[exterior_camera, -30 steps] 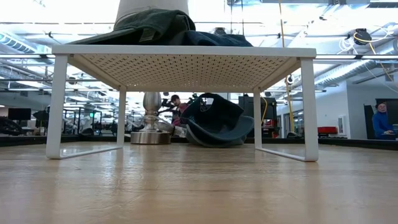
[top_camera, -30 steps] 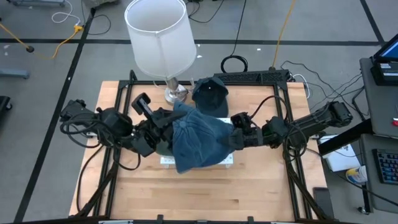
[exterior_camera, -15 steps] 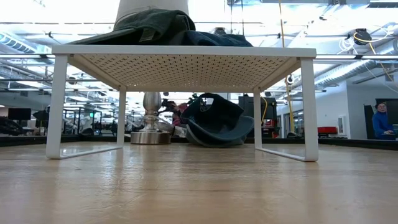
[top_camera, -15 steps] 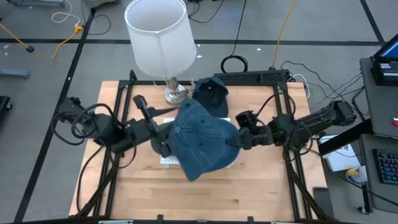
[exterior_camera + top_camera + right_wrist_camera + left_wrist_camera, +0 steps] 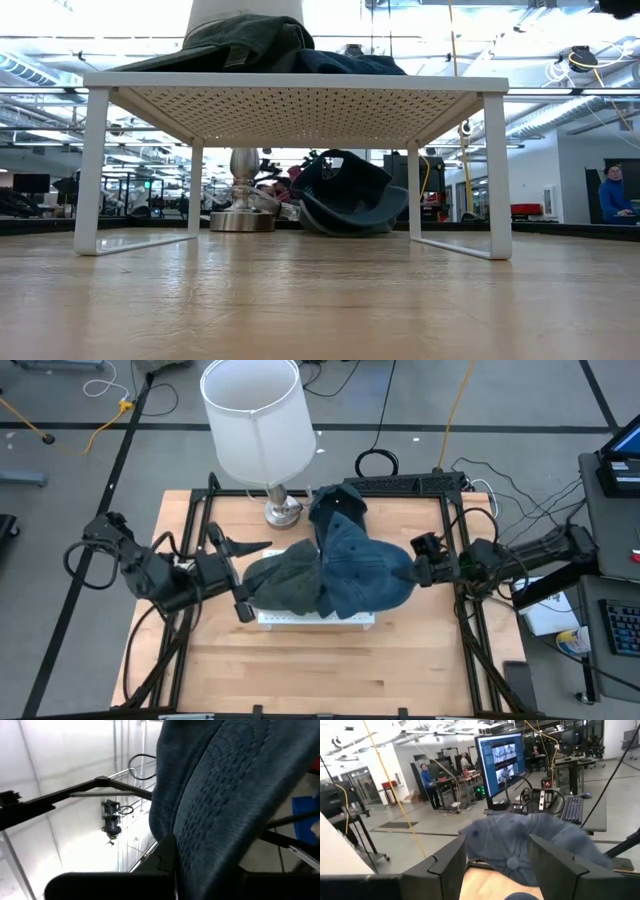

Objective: Pick & Place hat
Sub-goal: Stack the right blue cap on top of the other blue cap on the shelf

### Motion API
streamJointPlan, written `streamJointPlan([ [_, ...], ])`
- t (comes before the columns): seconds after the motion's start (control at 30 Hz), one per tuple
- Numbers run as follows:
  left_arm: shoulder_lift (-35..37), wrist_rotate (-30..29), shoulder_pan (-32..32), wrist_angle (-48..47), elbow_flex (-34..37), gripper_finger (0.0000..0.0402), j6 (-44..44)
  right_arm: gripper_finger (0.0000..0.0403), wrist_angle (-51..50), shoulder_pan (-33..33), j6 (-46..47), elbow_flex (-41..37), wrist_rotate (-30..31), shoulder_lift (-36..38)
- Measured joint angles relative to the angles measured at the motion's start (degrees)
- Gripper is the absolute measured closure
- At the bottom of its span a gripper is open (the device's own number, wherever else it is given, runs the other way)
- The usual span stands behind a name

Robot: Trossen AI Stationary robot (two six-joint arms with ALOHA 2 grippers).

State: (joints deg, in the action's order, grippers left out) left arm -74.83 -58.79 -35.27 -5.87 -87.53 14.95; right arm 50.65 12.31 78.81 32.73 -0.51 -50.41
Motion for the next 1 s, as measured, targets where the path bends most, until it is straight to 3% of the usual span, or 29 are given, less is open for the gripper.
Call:
streamJointPlan([
  [0.37,-0.07,0.18,1.01,-7.00,0.00,0.0188,-10.09,0.0399,-3.27,-8.53,6.26,-11.05,-8.85,1.29],
  [0.63,-0.07,0.20,1.01,-9.48,0.00,0.0188,-12.91,0.0399,-7.80,-16.04,12.21,-11.12,-11.77,-0.18],
  [1.0,-0.07,0.29,1.01,-12.04,0.00,0.0188,-12.29,0.0387,-13.26,-16.48,15.03,-6.55,-15.53,-5.12],
])
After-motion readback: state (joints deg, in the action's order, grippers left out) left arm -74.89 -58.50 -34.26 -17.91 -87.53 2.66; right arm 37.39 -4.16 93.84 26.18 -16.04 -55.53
